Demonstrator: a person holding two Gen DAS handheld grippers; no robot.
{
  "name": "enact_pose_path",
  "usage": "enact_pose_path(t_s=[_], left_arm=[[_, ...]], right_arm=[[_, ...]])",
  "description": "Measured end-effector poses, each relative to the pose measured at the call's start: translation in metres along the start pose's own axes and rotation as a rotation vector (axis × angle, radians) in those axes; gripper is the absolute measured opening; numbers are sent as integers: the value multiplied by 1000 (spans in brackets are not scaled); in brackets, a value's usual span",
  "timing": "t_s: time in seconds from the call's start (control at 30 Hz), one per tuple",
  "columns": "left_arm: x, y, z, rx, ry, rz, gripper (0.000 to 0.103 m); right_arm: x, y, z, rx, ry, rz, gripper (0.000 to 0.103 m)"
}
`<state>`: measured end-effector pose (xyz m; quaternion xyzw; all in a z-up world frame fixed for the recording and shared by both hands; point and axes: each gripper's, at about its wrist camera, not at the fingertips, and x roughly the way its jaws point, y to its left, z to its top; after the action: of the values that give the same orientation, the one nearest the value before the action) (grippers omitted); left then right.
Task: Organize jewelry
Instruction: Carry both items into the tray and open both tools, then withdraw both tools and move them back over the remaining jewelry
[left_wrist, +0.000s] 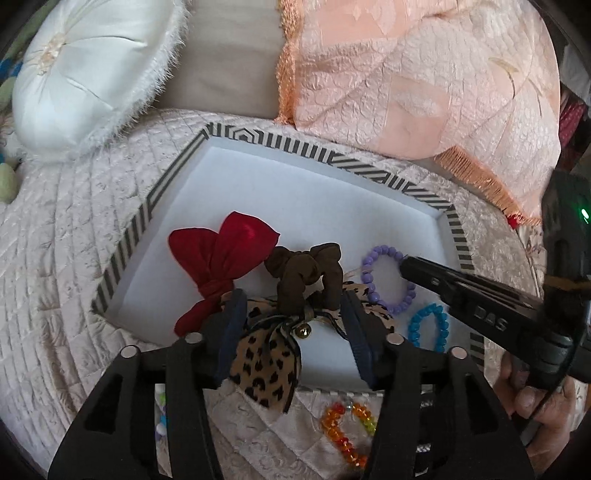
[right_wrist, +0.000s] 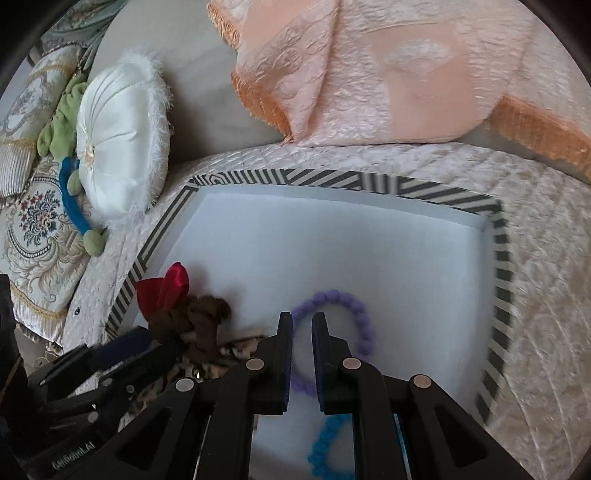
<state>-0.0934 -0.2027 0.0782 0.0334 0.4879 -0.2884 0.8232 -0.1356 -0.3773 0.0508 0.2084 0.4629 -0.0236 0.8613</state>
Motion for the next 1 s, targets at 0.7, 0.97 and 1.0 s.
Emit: enact_pose_path(t_s=[0.7,0.97,1.0], left_arm=[[-98,-18,-73,92,-156,117,54],[-129,-27,-98,105,-200,134,54],[-133,-28,-101,107,-204,133,54]], right_arm=[[-121,42,-114,-54,-223,-108,40],[-148,58,-140,-57,-250,-113,41],[-150,60,-143,-60,-251,-114,41]])
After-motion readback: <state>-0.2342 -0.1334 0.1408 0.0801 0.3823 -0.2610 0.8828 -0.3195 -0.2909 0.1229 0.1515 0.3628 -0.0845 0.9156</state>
